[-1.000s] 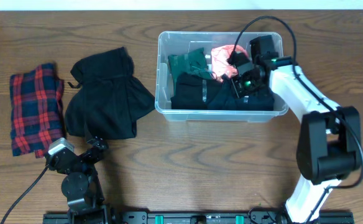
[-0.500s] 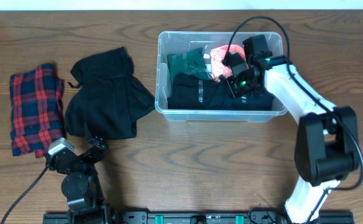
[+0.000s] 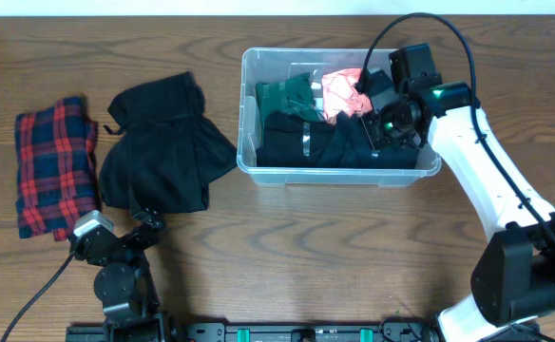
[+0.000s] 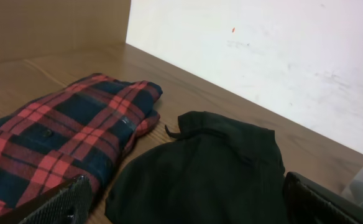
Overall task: Pack container
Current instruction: 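Lower the navy cloth into the bin's right side and release, then withdraw the right gripper to the right edge of the table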
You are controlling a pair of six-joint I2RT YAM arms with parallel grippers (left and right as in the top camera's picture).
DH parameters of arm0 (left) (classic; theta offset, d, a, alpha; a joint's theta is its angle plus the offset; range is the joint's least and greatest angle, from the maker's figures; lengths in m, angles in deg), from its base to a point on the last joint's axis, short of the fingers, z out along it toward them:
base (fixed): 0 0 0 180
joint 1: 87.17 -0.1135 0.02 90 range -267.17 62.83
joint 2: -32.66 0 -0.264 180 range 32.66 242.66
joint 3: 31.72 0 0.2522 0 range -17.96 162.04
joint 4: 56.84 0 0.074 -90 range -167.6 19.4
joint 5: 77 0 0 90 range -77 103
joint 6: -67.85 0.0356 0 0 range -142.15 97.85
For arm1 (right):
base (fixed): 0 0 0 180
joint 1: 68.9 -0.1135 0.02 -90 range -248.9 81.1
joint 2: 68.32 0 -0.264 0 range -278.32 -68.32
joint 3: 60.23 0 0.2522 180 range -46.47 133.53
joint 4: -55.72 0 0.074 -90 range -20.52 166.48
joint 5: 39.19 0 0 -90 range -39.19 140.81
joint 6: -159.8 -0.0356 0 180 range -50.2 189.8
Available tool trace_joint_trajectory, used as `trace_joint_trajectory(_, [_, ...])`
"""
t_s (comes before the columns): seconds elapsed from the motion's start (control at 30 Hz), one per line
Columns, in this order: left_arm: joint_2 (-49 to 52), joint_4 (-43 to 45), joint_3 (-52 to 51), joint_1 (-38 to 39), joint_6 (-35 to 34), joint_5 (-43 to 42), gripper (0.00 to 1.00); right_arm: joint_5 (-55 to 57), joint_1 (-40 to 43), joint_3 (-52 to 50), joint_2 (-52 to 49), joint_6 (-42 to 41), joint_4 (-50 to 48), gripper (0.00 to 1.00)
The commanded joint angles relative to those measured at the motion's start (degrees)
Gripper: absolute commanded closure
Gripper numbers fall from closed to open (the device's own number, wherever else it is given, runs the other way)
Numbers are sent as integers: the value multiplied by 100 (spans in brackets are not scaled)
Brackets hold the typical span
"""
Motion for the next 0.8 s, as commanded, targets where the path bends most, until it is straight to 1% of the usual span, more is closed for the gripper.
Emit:
trace_joint_trajectory(0.0, [-4,-208,-116,9,-2,153,2,656,59,-103,-68,-37,181,90])
trace_joint_trajectory(0.27, [-2,-208,-116,9,-2,153,2,750,166,-337,-85,-39,26,90])
trace_joint_trajectory(0.47, [-2,-208,-116,9,-2,153,2,745,192,-1051,-103,-83,-730,90])
trace_joint_trajectory(0.53, [-2,-208,-116,9,-2,153,2,743,192,-1309,-111,-105,-1001,93])
trace_joint_trajectory(0.6, [-2,-208,-116,9,-2,153,2,715,192,-1447,-111,-240,-1154,99])
trace_joint_trajectory(0.77, [-2,-208,-116,9,-2,153,2,702,192,-1193,-7,-262,-1062,97])
